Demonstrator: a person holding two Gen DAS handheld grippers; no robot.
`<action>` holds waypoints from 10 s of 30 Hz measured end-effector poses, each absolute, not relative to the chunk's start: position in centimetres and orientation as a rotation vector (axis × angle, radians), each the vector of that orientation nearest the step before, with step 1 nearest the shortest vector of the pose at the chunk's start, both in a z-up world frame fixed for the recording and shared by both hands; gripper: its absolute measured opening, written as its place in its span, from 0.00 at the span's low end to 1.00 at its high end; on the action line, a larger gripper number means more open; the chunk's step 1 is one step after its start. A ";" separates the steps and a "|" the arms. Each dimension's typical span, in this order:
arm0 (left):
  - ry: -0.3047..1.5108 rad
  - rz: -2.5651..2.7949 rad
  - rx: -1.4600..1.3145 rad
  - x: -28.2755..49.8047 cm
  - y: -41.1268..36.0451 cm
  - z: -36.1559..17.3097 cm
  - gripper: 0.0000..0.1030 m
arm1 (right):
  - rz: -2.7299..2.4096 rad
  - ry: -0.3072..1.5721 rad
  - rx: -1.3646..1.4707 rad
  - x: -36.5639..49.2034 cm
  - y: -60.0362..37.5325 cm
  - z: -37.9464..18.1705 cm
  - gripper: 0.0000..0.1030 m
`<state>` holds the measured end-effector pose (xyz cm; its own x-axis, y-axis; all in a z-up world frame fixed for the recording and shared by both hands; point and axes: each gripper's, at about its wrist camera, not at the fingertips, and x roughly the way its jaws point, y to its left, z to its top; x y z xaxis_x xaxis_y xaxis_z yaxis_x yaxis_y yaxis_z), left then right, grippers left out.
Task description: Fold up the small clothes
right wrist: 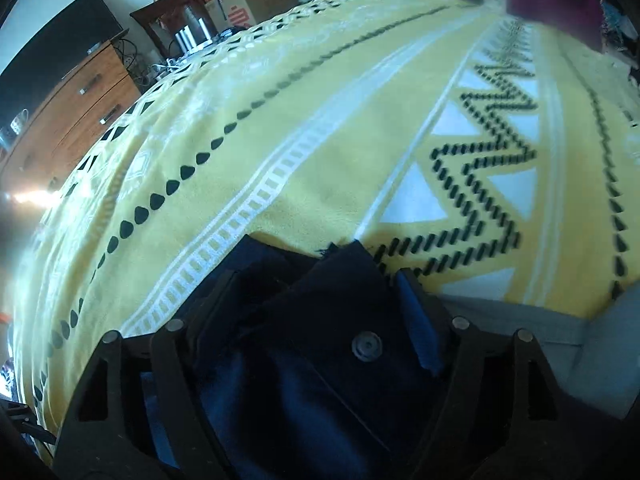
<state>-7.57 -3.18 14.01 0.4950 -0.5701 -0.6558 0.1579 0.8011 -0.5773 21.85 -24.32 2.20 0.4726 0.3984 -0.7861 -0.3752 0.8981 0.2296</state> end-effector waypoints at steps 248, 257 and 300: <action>0.944 -0.315 0.159 -8.5 -32.5 9.6 1.00 | -0.172 1.071 0.166 -22.3 -54.9 1.3 1.00; 0.942 -0.320 0.151 -8.5 -32.5 9.6 1.00 | -0.171 1.071 0.166 -22.3 -54.9 1.3 1.00; 0.941 -0.316 0.150 -8.7 -32.6 9.6 1.00 | -0.172 1.071 0.165 -22.2 -55.0 1.2 1.00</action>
<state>-8.66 -32.64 9.57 0.5471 -0.2010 -0.8126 0.3308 0.9436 -0.0107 -22.19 -55.03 1.24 0.4687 -0.0596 -0.8814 0.2191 0.9744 0.0506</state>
